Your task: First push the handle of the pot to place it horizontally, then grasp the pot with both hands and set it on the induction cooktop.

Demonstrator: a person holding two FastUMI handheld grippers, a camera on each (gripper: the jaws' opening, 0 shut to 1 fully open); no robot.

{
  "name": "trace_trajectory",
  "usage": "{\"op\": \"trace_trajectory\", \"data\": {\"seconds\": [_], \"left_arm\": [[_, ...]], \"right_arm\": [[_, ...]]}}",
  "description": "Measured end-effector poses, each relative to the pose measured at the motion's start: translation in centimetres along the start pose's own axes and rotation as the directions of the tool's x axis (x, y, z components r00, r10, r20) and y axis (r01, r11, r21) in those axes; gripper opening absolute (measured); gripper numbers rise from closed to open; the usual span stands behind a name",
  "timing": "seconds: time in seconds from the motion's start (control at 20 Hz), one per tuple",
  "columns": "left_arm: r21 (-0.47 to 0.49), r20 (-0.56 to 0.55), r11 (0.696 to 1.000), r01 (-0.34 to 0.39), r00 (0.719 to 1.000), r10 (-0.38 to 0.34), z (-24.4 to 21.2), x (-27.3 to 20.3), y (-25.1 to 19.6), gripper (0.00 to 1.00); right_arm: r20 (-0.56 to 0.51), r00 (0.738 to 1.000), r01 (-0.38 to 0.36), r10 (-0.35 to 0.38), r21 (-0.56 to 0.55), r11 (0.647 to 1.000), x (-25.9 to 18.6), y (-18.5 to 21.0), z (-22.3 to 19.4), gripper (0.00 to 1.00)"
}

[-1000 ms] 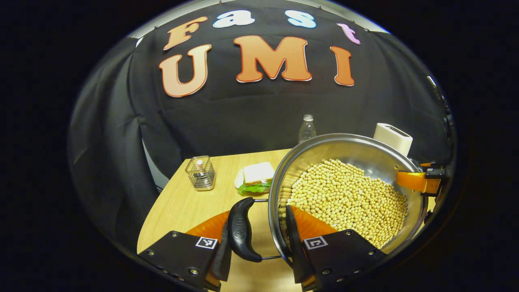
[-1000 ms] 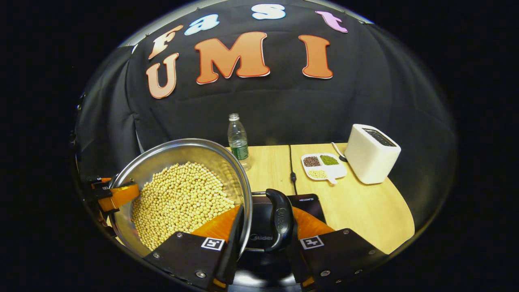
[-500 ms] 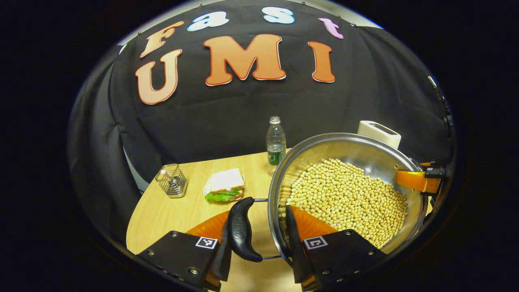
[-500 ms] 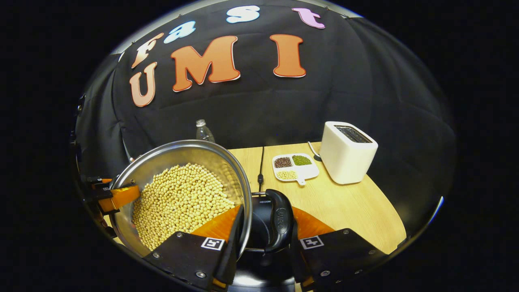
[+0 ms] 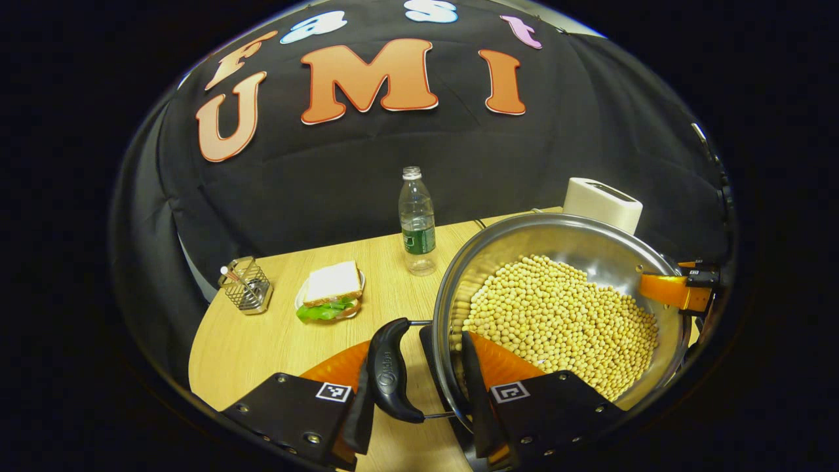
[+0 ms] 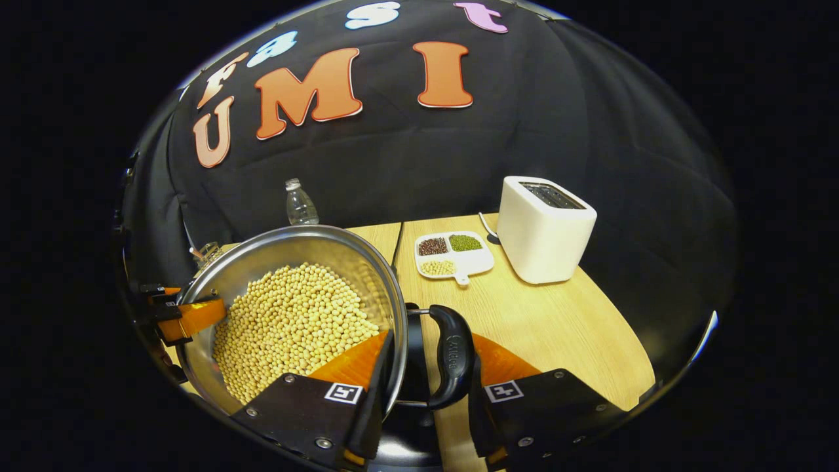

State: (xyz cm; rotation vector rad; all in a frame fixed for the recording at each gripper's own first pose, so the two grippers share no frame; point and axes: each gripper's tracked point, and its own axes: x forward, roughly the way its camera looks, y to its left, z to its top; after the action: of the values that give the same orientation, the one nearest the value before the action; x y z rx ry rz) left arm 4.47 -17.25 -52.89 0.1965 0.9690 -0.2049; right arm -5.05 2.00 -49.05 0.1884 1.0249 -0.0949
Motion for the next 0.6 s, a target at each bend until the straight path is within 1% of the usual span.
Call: {"op": "trace_trajectory", "data": {"seconds": [0.1, 0.3, 0.35, 0.4, 0.45, 0.5, 0.55, 0.6], "left_arm": [[0.001, -0.006, 1.0, 0.002, 1.0, -0.002, -0.3, 0.3, -0.2, 0.6], [0.001, -0.029, 1.0, 0.007, 1.0, -0.007, -1.1, 1.3, -0.8, 0.62], [-0.004, -0.038, 1.0, 0.01, 0.999, -0.01, -1.4, 1.6, -1.0, 0.61], [-0.009, -0.047, 1.0, 0.015, 0.999, -0.015, -1.7, 1.8, -1.1, 0.61], [-0.015, -0.055, 1.0, 0.018, 0.998, -0.019, -2.0, 2.2, -1.2, 0.61], [-0.02, -0.064, 1.0, 0.021, 0.998, -0.022, -2.4, 2.4, -1.3, 0.61], [-0.025, -0.073, 0.999, 0.021, 0.997, -0.023, -2.7, 2.7, -1.3, 0.61], [-0.031, -0.071, 0.999, 0.023, 0.997, -0.025, -2.8, 2.7, -1.1, 0.61]], "right_arm": [[-0.008, 1.0, -0.001, 0.001, 0.005, 1.0, 0.5, -0.2, -0.4, 0.53], [-0.033, 0.999, 0.002, -0.002, 0.009, 1.0, 1.1, 0.0, -1.0, 0.53], [-0.036, 0.999, 0.006, -0.006, 0.01, 1.0, 1.4, 0.0, -1.1, 0.49], [-0.042, 0.999, 0.011, -0.01, 0.005, 1.0, 1.7, -0.1, -1.4, 0.53], [-0.047, 0.999, 0.014, -0.014, 0.004, 1.0, 1.9, -0.1, -1.6, 0.49], [-0.053, 0.998, 0.016, -0.016, 0.0, 1.0, 2.3, -0.3, -1.9, 0.53], [-0.062, 0.998, 0.018, -0.018, -0.003, 1.0, 2.7, -0.3, -2.2, 0.53], [-0.062, 0.998, 0.016, -0.016, 0.006, 1.0, 3.1, 0.0, -2.1, 0.49]]}}
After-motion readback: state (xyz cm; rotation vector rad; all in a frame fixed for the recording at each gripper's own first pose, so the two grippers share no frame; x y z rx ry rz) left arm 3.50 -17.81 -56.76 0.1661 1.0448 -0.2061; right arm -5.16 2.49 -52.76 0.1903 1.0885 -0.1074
